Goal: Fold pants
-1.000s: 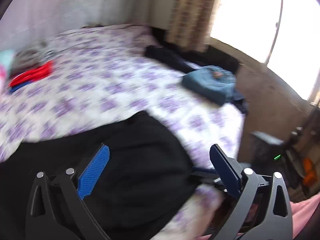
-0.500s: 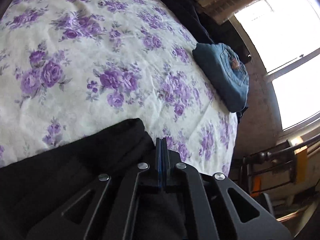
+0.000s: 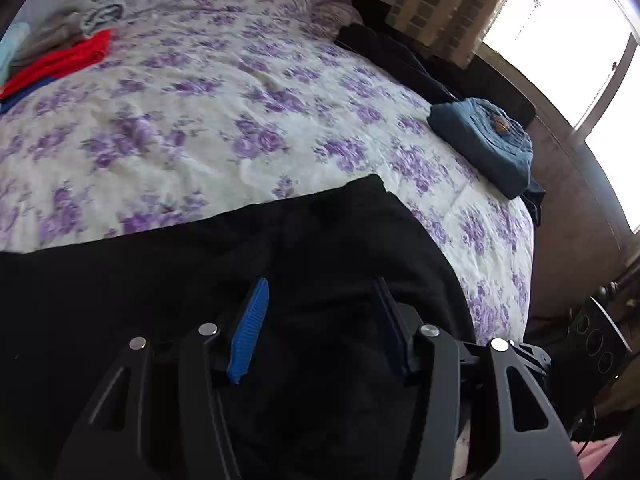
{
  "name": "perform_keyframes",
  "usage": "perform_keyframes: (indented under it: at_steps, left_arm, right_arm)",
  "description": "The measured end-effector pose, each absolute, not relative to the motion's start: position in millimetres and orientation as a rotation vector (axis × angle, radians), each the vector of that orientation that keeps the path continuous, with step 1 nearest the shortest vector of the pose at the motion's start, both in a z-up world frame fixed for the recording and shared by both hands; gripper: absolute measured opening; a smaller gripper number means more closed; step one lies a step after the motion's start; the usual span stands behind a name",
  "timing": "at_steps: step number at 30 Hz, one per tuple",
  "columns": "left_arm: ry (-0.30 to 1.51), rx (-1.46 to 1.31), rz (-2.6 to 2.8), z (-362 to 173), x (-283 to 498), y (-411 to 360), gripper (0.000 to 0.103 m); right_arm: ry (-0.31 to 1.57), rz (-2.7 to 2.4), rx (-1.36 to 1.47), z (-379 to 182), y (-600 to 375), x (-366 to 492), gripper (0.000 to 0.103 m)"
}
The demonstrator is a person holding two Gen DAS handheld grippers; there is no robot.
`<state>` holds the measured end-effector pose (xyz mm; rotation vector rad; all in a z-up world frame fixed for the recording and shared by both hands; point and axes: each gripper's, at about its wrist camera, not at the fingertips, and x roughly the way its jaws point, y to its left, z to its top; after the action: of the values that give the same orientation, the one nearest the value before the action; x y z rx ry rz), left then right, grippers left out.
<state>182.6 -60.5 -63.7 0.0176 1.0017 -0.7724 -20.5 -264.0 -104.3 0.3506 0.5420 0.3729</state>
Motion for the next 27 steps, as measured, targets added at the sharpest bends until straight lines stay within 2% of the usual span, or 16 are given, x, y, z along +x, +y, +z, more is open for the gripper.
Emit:
perform_keyframes:
  at_steps: [1,3,4,6,9,11,13,15,17,21,25,27]
  left_arm:
    - [0.940,-0.025,-0.771,-52.1,169.0,-49.2,0.072]
    - [0.854,-0.051,-0.749,-43.2,150.2,-32.3,0.087]
    - [0.857,-0.025,-0.677,-51.1,144.5,-25.8,0.089]
    - [0.914,0.023,-0.641,-75.5,145.4,-16.5,0.085]
    - [0.835,0.089,-0.619,-61.9,119.2,-5.8,0.084]
    - [0.772,0.041,-0.647,-44.9,103.0,12.5,0.085]
    - [0.696,0.024,-0.581,-28.8,85.8,41.6,0.094]
    - [0.663,0.026,-0.483,-22.2,76.2,67.9,0.094]
    - [0.666,-0.003,-0.384,-20.6,68.5,105.1,0.095]
    - [0.679,-0.103,-0.166,-17.6,55.7,190.8,0.096]
    - [0.688,-0.230,0.056,-19.7,40.2,274.1,0.096]
    - [0.689,-0.327,0.102,-23.6,34.9,308.0,0.096]
  right_arm:
    - [0.541,0.371,0.347,-104.2,-263.7,-21.4,0.020]
    - [0.535,0.367,0.349,-104.3,-263.3,-21.8,0.021]
    - [0.531,0.365,0.349,-104.5,-263.5,-21.3,0.021]
    - [0.521,0.365,0.336,-104.9,-261.8,-21.5,0.021]
    - [0.531,0.352,0.309,-102.5,-258.1,-20.3,0.022]
    - [0.531,0.345,0.310,-102.2,-257.5,-21.2,0.022]
    - [0.525,0.338,0.316,-103.0,-257.2,-22.2,0.022]
    - [0.524,0.326,0.314,-102.5,-255.8,-22.5,0.022]
    - [0.524,0.324,0.313,-100.6,-254.2,-22.9,0.027]
    - [0.518,0.316,0.262,-86.3,-237.0,-28.5,0.054]
    - [0.480,0.406,0.142,-63.5,-192.5,-35.7,0.055]
    - [0.483,0.525,0.088,-53.2,-160.4,-35.6,0.060]
